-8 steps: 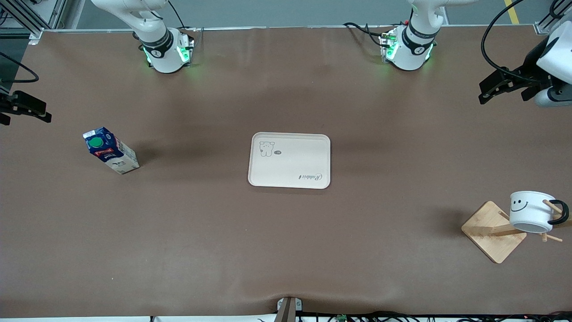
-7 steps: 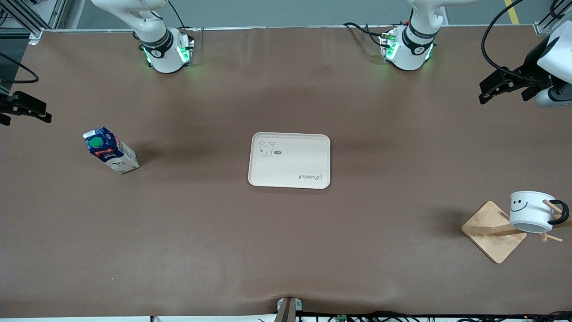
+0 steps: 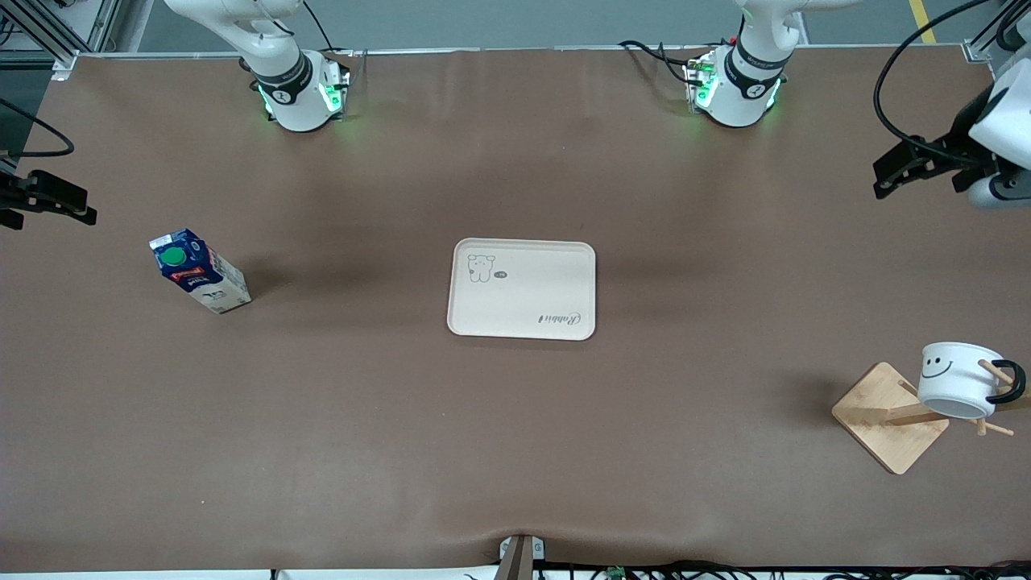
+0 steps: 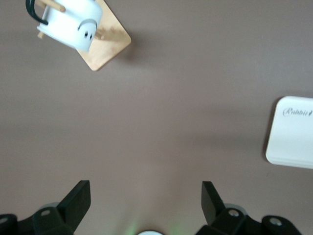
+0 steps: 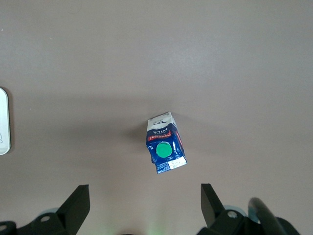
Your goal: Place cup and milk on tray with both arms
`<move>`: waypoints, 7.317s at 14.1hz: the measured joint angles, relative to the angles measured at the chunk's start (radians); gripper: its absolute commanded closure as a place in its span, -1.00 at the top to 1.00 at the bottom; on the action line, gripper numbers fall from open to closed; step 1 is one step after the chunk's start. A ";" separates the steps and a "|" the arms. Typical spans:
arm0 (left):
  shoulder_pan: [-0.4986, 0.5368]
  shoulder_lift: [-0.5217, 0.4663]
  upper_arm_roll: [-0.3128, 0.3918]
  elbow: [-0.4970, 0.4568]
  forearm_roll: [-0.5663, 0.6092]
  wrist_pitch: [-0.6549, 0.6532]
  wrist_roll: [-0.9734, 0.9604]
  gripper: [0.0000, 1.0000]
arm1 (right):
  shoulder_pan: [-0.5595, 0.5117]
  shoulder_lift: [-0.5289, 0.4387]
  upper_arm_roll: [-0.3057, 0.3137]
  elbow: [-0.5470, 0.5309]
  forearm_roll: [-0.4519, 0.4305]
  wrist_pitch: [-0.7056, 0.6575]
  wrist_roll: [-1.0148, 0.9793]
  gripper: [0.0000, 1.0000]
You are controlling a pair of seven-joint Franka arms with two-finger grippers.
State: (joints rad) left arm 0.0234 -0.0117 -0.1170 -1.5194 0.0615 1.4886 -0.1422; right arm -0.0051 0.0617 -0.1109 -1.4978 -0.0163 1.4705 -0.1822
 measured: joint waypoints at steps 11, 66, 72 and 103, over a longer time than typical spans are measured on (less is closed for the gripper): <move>0.215 -0.028 0.002 -0.502 0.009 0.809 0.014 1.00 | 0.000 0.007 0.000 0.001 0.000 0.000 0.000 1.00; 0.332 0.161 -0.090 -0.479 -0.602 1.103 0.738 -1.00 | -0.035 0.104 -0.001 -0.434 -0.001 0.343 -0.280 1.00; 0.331 0.075 -0.117 -0.476 -0.600 0.965 0.686 -1.00 | -0.069 0.102 -0.003 -0.522 -0.002 0.428 -0.320 1.00; -0.214 0.724 -0.495 -0.150 0.074 0.624 -0.917 0.59 | -0.038 0.256 0.016 -0.006 0.192 0.132 -0.148 -1.00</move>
State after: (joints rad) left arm -0.1910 0.7126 -0.6122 -1.6697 0.1356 2.1125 -1.0594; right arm -0.0433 0.3176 -0.0948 -1.5033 0.1758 1.6023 -0.3301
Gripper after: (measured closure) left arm 0.907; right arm 0.344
